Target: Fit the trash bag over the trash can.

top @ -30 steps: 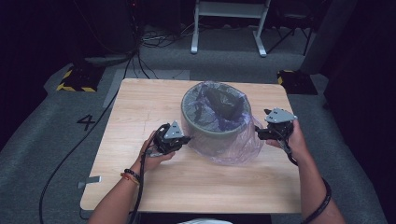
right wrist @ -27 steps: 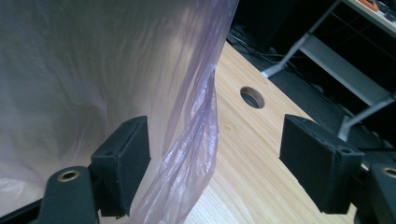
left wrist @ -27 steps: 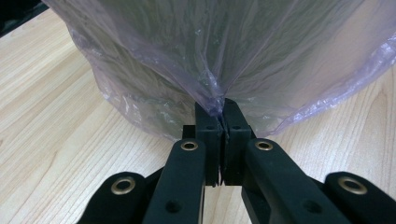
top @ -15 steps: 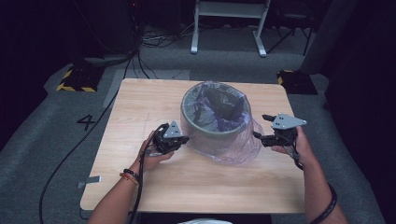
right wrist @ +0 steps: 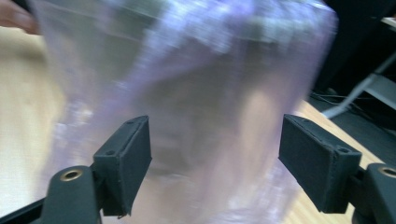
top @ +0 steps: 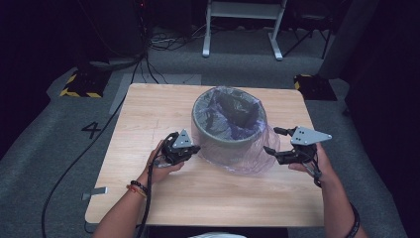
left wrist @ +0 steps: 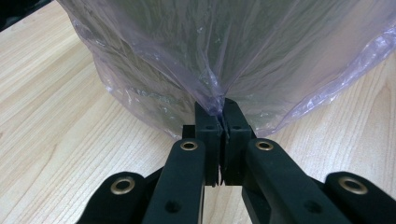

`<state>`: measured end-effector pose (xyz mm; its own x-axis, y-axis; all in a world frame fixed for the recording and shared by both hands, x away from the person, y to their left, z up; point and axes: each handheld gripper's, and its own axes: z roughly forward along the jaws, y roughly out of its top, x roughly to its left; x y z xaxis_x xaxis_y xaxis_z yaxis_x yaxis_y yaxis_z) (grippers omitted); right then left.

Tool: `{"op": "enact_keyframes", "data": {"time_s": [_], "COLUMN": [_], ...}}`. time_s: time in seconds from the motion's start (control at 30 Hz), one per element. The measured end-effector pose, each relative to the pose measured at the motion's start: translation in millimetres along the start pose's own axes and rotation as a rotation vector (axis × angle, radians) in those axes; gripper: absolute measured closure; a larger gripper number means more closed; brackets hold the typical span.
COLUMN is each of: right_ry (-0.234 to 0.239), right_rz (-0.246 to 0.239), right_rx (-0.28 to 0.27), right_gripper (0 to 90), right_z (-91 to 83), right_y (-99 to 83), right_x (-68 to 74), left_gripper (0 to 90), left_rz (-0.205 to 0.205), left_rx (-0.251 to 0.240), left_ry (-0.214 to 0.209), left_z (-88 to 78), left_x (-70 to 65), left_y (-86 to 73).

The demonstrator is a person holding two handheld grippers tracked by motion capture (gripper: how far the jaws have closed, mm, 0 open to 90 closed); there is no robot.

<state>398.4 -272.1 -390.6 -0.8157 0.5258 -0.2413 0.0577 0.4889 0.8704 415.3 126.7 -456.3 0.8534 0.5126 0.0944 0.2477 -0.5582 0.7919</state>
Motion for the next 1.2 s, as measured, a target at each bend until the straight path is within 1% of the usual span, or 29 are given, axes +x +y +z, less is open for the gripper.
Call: {"op": "enact_keyframes", "data": {"time_s": [0.03,0.13,0.17,0.2,0.23,0.27,0.3,0.33,0.37,0.4,0.43,0.47,0.5,0.57,0.63,0.7,0.73,0.77,0.83,0.9,1.07,1.1,1.13,1.17,1.2], "right_ry": [0.000,0.028,0.024,0.017,0.010,0.010,0.014,0.014,0.019,0.032,0.039,0.039,0.044,0.045,0.046,0.045,0.042,0.040,0.040,0.037,0.023,0.019,0.014,0.014,0.009], "right_rz": [0.000,0.009,0.008,0.013,0.026,0.026,0.044,0.044,0.054,0.071,0.079,0.079,0.086,0.108,0.133,0.141,0.161,0.168,0.176,0.184,0.198,0.201,0.211,0.211,0.214], "right_rx": [0.000,-0.003,0.000,0.005,0.017,0.017,0.024,0.024,0.024,0.019,0.016,0.016,0.013,0.010,0.005,0.010,0.010,0.011,0.013,0.016,0.036,0.037,0.040,0.040,0.039], "right_gripper": [25.0,24.9,25.9,30.4,42.8,42.8,59.4,59.4,64.4,74.9,79.5,79.5,83.6,88.9,90.0,90.0,90.0,90.0,90.0,90.0,90.0,90.0,90.0,90.0,90.0], "right_z": [0.0,3.6,5.8,8.1,13.0,13.0,17.7,17.7,19.2,22.3,24.0,24.0,25.9,29.9,34.2,35.6,38.4,39.5,40.6,42.4,46.1,46.6,46.8,46.8,46.4], "right_y": [0.0,1.1,1.0,0.7,-1.2,-1.2,-4.4,-4.4,-5.5,-8.9,-10.8,-10.8,-12.8,-17.8,-23.7,-25.8,-29.9,-31.8,-33.5,-36.4,-42.7,-43.8,-45.5,-45.5,-45.9], "right_x": [0.0,7.8,10.0,11.4,11.9,11.9,10.1,10.1,9.2,7.3,6.4,6.4,5.3,3.1,-0.1,-1.2,-3.6,-4.8,-5.7,-7.3,-11.0,-11.9,-13.5,-13.5,-14.0], "left_gripper": [87.7,87.7,87.7,87.6,87.7,87.7,87.9,87.9,88.0,88.2,88.4,88.4,88.6,88.8,89.1,89.1,89.2,89.3,89.3,89.3,88.7,87.8,83.9,83.9,80.5], "left_rz": [0.001,0.003,0.000,0.001,0.003,0.005,0.005,0.006,0.006,0.005,0.004,0.004,0.000,0.000,0.002,0.000,0.002,0.003,0.004,-0.006,-0.008,-0.011,-0.015,-0.019,-0.019], "left_rx": [-0.001,-0.001,-0.003,-0.002,-0.001,0.000,-0.002,0.000,0.003,0.004,0.007,0.009,0.011,0.016,0.020,0.022,0.030,0.031,0.038,0.043,0.051,0.049,0.048,0.041,0.036], "left_ry": [0.001,-0.001,-0.003,-0.004,-0.004,-0.006,-0.007,-0.008,-0.009,-0.009,-0.009,-0.011,-0.010,-0.014,-0.015,-0.019,-0.018,-0.018,-0.017,-0.021,-0.012,-0.010,-0.007,-0.004,0.000], "left_z": [0.0,0.7,1.0,1.2,1.6,1.9,2.6,3.0,3.5,4.2,4.9,5.7,6.6,8.6,10.0,12.2,12.9,13.8,15.4,16.6,19.2,19.1,18.7,18.4,17.4], "left_x": [-0.2,-0.9,-1.2,-1.4,-1.7,-1.9,-1.9,-2.0,-1.9,-1.6,-1.1,-0.6,-0.5,-0.2,-0.3,-0.7,-0.5,-0.2,0.3,0.3,1.5,1.8,1.8,1.8,2.2], "left_y": [0.0,0.0,0.0,0.2,0.3,0.3,0.2,0.1,0.0,-0.3,-0.7,-1.1,-1.6,-2.3,-2.6,-3.1,-3.4,-3.8,-4.6,-5.7,-8.4,-8.7,-8.9,-9.0,-9.0]}}
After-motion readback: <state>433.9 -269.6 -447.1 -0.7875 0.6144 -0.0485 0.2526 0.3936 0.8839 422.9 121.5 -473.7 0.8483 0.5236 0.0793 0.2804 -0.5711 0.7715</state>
